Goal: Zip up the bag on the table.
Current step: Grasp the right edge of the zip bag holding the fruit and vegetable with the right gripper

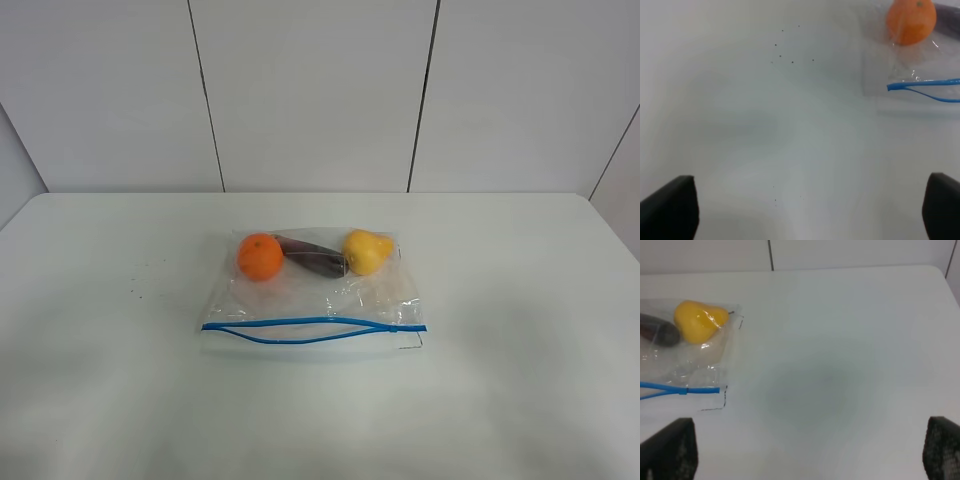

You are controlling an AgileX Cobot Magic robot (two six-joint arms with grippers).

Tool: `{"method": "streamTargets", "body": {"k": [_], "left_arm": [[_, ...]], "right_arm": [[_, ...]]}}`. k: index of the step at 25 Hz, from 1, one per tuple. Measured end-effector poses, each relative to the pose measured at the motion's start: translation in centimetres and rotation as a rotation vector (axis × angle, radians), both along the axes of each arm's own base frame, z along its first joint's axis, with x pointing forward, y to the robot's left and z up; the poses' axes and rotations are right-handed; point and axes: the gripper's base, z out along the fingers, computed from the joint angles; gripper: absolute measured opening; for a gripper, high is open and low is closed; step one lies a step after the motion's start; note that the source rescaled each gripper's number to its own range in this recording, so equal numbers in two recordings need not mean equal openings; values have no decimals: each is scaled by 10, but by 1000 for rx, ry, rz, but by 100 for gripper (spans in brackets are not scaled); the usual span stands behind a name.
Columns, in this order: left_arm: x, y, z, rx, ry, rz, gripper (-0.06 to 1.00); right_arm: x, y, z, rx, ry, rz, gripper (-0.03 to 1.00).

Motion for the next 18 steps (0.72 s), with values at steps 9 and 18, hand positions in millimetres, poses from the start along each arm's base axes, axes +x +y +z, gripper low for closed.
{"method": "streamTargets", "body": {"k": [9,18], "left_arm": [[0,0,0,0,0,0,100],[0,0,0,0,0,0,100]], "right_arm": [[0,0,0,0,0,0,100],[-2,-6,9,-64,-16,-44,100]]}}
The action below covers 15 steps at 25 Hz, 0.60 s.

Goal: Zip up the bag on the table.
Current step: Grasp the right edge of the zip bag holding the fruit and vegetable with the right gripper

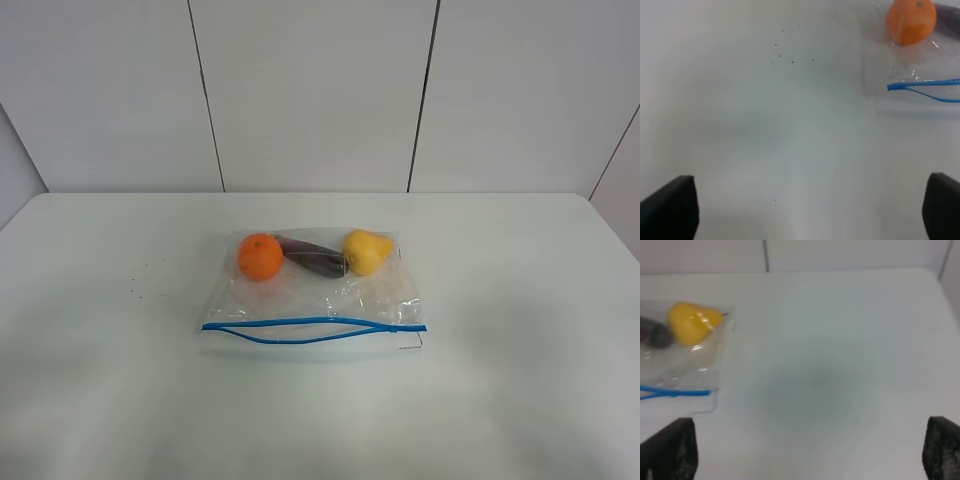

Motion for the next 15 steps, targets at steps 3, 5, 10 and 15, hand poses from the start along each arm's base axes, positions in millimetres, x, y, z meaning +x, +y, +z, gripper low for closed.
{"method": "streamTargets", "body": {"k": [3,5,10,15], "left_arm": [[0,0,0,0,0,0,100],[0,0,0,0,0,0,100],[0,0,0,0,0,0,100],[0,0,0,0,0,0,100]], "right_arm": [[10,-6,19,-62,38,-42,100],[23,-7,32,-76,86,-49,100],[72,-4,50,-31,246,-18,100],[137,7,41,49,413,90,100]]}}
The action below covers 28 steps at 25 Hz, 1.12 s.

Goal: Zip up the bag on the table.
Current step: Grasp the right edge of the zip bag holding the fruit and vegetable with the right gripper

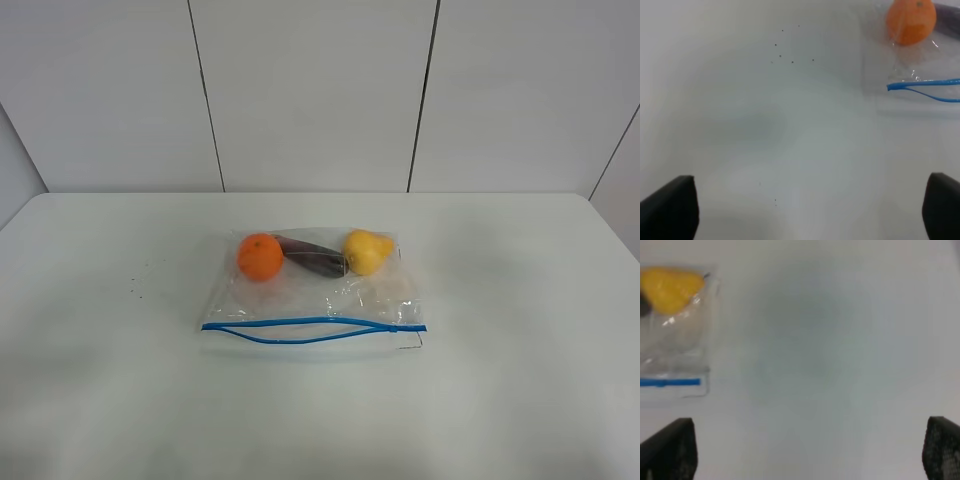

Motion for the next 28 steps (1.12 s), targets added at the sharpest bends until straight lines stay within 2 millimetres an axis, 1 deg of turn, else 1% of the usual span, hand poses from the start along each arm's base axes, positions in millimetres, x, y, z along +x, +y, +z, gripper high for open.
{"method": "streamTargets", "body": {"k": [3,5,8,10,13,16,19,22,24,28], "left_arm": [[0,0,0,0,0,0,100],[0,0,0,0,0,0,100],[0,0,0,0,0,0,100],[0,0,0,0,0,0,100],[0,0,0,0,0,0,100],[0,0,0,0,0,0,100],[0,0,0,0,0,0,100],[0,0,0,0,0,0,100],[0,0,0,0,0,0,100],[0,0,0,0,0,0,100]], "right_arm": [[44,9,-29,60,164,107,100],[73,17,-56,116,273,185,100],[103,27,-94,195,370,309,100],[118,32,-117,242,411,366,100],[135,37,-154,310,489,419,100],[148,42,-180,383,537,424,100],[154,45,-194,441,550,414,100],[156,46,-197,447,535,422,100],[160,45,-198,441,508,395,100],[176,46,-204,463,476,376,100]]}}
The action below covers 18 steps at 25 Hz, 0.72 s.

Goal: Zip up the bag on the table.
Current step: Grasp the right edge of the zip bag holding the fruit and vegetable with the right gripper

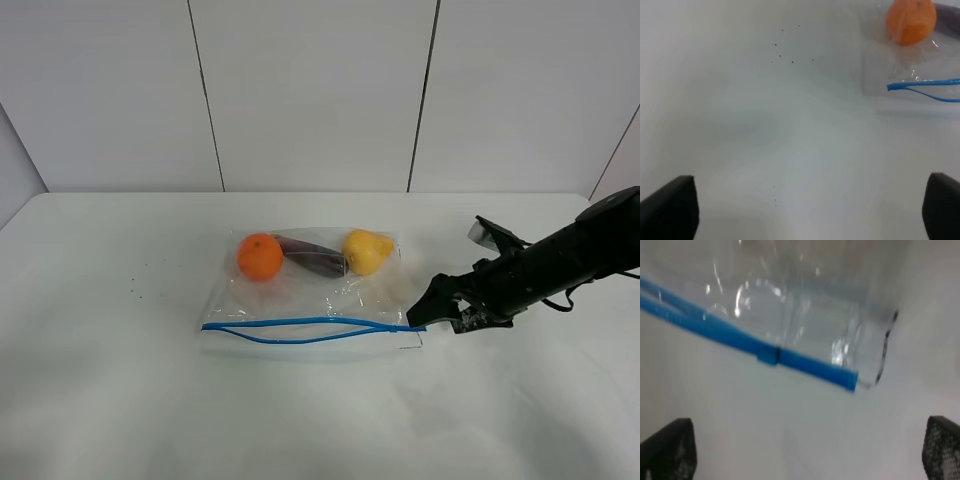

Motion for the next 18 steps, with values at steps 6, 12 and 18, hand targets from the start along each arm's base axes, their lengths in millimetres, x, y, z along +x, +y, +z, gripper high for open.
{"method": "streamTargets", "body": {"k": [6,12,18], "left_arm": [[0,0,0,0,0,0,100],[0,0,0,0,0,0,100],[0,0,0,0,0,0,100]], "right_arm": [[30,5,-27,78,68,13,100],[47,12,-33,191,106,17,100],[49,15,-31,238,116,16,94]]}}
